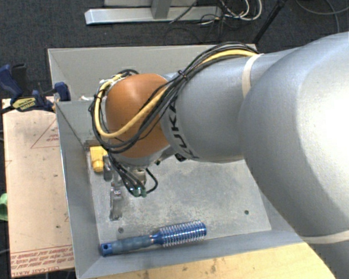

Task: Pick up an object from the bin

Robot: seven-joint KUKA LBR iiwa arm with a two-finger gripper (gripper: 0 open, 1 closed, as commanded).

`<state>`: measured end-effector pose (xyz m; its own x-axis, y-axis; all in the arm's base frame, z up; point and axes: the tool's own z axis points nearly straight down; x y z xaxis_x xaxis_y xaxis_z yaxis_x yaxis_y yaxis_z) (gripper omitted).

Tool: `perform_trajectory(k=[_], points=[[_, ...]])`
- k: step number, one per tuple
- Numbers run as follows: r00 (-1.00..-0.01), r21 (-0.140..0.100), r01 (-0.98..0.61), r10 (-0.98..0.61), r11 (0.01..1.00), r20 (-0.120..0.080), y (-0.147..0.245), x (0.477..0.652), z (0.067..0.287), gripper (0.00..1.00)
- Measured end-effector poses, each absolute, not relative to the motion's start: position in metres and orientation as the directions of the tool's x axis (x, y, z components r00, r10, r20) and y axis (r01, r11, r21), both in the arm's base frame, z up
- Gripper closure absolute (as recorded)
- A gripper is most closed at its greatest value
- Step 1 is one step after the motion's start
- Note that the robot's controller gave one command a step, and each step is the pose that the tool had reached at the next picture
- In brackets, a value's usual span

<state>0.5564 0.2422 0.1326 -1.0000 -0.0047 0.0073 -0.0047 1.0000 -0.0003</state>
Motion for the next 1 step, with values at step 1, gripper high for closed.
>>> perform_trajectory(k=[1], points=[[-1.000,-0.002,-0.002,-0.002,1.000,0.008,0.2121,0.4781,0.1159,0.00]])
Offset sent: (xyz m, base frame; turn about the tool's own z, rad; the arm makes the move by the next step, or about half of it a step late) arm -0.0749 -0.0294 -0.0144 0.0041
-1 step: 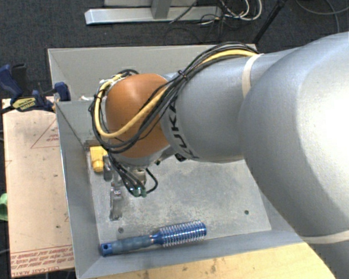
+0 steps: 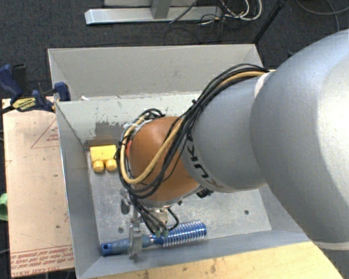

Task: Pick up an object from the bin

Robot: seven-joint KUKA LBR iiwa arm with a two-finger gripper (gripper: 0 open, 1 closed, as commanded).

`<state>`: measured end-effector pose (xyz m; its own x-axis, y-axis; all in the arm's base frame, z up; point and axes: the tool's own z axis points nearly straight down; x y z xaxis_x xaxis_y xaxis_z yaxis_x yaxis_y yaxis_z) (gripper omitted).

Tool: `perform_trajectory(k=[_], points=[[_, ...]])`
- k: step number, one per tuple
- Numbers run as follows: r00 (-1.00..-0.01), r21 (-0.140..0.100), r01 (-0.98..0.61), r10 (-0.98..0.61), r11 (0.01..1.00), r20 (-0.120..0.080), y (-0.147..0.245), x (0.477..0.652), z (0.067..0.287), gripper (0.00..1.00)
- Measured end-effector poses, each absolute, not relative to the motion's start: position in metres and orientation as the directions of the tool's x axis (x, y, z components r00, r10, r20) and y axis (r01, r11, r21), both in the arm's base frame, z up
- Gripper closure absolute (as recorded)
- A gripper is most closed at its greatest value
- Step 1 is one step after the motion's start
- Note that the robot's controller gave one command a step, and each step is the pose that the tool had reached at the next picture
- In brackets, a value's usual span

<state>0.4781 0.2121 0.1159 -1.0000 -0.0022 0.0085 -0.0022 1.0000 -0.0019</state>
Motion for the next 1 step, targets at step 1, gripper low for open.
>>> perform_trajectory(k=[1], points=[[-0.994,0.002,0.108,0.108,0.994,-0.006,0.1642,0.4863,0.0695,0.00]])
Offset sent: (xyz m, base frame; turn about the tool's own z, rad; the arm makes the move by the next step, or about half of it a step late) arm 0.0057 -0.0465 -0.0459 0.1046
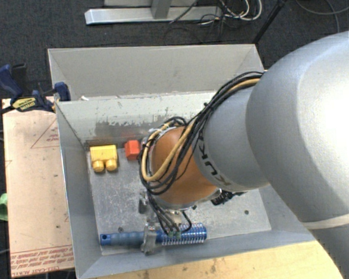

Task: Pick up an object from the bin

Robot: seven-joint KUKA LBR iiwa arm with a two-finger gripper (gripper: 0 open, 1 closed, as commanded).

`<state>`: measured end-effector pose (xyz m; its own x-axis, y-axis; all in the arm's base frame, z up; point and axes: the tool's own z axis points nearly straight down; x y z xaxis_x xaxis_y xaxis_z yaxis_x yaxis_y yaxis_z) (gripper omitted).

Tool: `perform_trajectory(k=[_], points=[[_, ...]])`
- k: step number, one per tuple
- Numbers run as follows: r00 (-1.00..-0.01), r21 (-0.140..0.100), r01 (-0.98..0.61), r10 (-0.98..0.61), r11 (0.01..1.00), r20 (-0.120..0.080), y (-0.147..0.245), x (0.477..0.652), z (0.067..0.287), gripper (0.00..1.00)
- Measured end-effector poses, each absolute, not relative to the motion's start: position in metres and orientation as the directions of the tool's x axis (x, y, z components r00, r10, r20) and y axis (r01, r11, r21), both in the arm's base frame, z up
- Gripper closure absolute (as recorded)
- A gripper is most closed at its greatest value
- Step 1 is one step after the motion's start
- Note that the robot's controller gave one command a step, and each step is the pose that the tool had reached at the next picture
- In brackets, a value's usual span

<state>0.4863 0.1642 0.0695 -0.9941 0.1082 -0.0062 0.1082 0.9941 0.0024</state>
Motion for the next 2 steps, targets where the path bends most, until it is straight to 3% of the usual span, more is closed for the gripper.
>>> perform_trajectory(k=[1,2], points=[[-0.995,0.002,0.103,0.103,0.995,0.000,0.166,0.484,0.070,1.00],[-0.989,0.004,0.151,0.151,0.989,-0.008,0.155,0.497,0.228,1.00]])
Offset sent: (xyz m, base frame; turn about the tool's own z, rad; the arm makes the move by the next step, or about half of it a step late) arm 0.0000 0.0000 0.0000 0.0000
